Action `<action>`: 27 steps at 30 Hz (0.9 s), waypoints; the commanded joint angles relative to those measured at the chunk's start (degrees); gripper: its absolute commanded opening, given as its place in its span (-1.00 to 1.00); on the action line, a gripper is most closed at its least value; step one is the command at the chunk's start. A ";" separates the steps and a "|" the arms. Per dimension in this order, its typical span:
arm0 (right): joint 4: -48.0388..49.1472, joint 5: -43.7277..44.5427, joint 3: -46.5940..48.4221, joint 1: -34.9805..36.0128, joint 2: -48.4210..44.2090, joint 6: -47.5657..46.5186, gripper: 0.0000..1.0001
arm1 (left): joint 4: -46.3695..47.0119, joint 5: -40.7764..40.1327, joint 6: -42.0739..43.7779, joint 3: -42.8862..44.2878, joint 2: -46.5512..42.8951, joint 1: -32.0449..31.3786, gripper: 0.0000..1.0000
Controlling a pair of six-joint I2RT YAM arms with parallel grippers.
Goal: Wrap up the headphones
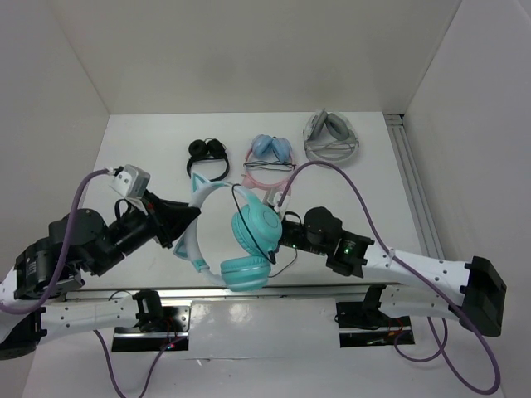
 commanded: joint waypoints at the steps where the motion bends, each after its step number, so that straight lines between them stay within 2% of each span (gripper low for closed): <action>1: 13.66 -8.02 -2.75 1.10 -1.30 2.23 -1.00 | 9.82 -6.42 -7.53 0.78 -1.00 -0.21 -1.00; 5: 24.21 -9.43 -6.89 2.33 -1.30 4.52 -0.99 | 8.69 -10.64 -10.25 1.47 -1.00 -0.21 -1.00; 12: 32.39 -11.36 -9.27 4.27 2.47 6.45 -0.89 | 2.53 -22.15 -16.93 6.22 2.34 -0.21 -1.00; 19: 41.27 -8.91 -10.41 12.78 5.64 6.99 -0.81 | 1.39 -27.52 -18.35 7.28 5.06 -0.21 -1.00; 23: 43.74 -5.93 -9.19 19.45 8.54 5.06 -0.76 | -0.80 -31.55 -20.01 7.89 6.30 -0.21 -1.00; 25: 44.79 -5.39 -8.39 21.48 10.21 4.36 -0.64 | -2.46 -32.88 -20.62 7.90 6.83 -0.21 -1.00; 27: 45.32 -3.55 -6.73 24.47 10.74 2.86 -0.64 | -3.97 -34.55 -22.12 9.21 7.96 -0.21 -1.00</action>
